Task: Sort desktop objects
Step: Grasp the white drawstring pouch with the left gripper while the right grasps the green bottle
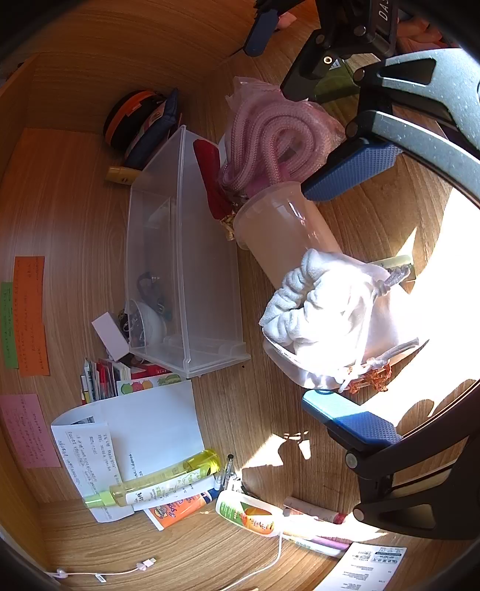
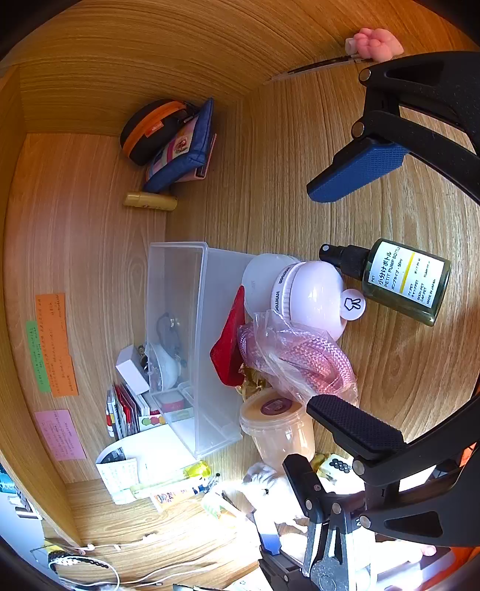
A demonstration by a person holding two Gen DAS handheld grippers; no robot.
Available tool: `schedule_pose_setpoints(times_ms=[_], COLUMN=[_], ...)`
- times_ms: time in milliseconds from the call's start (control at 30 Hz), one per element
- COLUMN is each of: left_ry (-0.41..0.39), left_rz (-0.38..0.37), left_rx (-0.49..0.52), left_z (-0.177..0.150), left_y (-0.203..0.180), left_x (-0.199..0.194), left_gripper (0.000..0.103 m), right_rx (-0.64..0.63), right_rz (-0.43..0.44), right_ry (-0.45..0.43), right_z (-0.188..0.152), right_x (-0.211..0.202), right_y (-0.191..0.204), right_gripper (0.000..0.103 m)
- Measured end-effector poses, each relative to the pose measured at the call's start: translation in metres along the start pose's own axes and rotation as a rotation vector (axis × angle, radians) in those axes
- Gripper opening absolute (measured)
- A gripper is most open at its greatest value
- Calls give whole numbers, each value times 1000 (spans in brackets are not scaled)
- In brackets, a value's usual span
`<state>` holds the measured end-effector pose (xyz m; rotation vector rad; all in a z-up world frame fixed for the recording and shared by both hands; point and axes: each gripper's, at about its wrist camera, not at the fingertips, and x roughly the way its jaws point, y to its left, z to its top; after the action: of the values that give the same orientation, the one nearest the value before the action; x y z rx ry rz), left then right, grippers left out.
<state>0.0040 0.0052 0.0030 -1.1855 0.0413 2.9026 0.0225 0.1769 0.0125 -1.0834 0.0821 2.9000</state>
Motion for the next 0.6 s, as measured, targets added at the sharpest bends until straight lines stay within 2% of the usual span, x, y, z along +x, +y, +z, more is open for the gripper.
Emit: schedule_pose_setpoints(times_ms=[300,467,600], left_ry=[-2,-11,-24], left_rz=[-1,-15,-47], left_rx=[5,-6,24], left_z=[0,0,-4], left_y=[-1,5,5], left_x=[-1,-4,-7], left_gripper=[103,103,103], right_rx=[4,5,8], right_rz=[4,0,-1], right_ry=[2,0,-6], right_z=[0,0,0], right_x=[0,-1,-3], right_y=[0,-1,-3], right_gripper=[103,103,103])
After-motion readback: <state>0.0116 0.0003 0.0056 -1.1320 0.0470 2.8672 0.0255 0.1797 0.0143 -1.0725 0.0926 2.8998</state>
